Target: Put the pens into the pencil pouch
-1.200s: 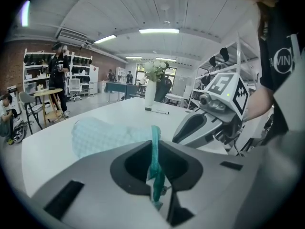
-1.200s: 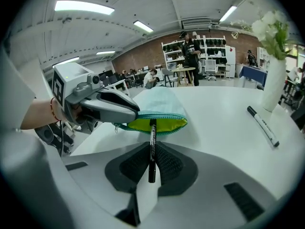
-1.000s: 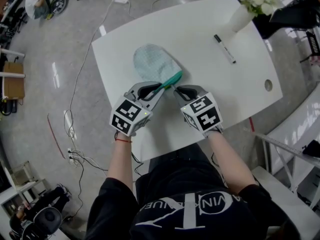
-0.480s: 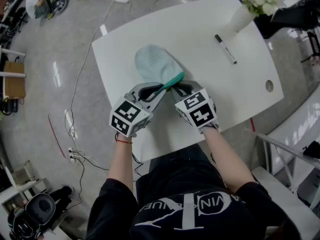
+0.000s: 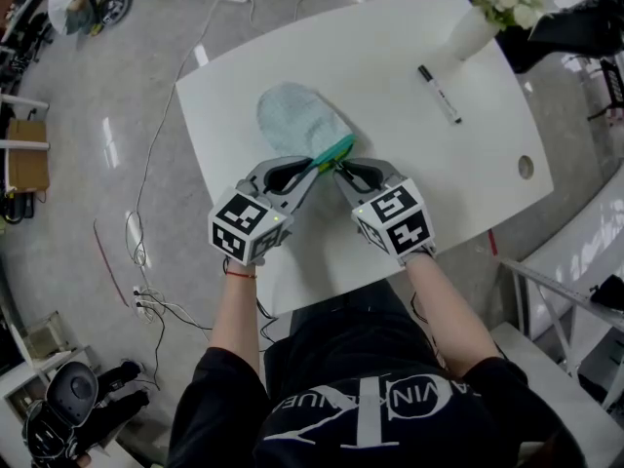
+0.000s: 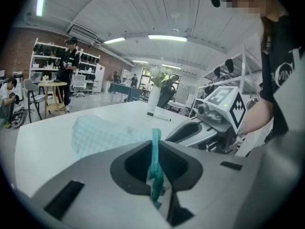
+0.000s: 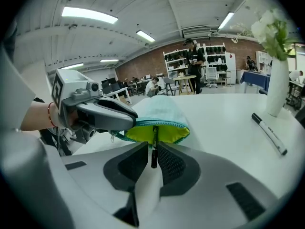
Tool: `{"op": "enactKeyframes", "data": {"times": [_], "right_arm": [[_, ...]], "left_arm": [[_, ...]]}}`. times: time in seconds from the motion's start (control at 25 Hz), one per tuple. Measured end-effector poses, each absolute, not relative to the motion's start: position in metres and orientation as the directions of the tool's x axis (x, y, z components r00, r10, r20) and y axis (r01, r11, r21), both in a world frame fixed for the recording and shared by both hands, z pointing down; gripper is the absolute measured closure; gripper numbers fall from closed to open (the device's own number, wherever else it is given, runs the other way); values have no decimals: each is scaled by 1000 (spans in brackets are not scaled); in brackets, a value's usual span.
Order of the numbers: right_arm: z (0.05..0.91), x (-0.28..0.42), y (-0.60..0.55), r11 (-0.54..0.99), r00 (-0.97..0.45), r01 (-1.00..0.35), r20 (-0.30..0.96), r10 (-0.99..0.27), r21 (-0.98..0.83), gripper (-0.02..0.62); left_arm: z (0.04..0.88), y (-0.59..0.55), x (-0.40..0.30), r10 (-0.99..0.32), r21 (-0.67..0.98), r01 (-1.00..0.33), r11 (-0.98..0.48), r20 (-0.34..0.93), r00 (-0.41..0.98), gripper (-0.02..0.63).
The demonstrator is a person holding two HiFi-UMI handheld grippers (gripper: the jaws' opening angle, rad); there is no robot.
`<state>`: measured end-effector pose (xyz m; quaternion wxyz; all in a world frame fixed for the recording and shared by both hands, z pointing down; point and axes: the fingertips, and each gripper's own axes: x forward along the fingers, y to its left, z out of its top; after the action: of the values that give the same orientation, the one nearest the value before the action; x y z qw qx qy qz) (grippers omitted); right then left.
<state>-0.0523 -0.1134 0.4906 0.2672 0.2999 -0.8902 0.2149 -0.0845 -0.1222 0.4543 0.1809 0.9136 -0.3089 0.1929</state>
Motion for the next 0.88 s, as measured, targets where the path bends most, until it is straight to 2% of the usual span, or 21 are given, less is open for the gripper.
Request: {"op": "enactKeyframes", "data": {"times": [0.36, 0.52, 0.88], "right_arm": [[499, -31, -100, 731, -646, -654, 646, -408, -193, 525], [499, -33, -101, 737, -646, -650, 645, -408, -184, 554], [491, -52, -112, 750, -658, -640, 625, -421, -169, 555]], "left_arm": [[454, -126, -84, -504, 219, -643, -734, 459, 731, 563], [453, -126, -84, -506, 219, -645, -732, 460, 730, 563], [452, -122, -84, -499, 221, -641, -735, 463, 732, 563]]}}
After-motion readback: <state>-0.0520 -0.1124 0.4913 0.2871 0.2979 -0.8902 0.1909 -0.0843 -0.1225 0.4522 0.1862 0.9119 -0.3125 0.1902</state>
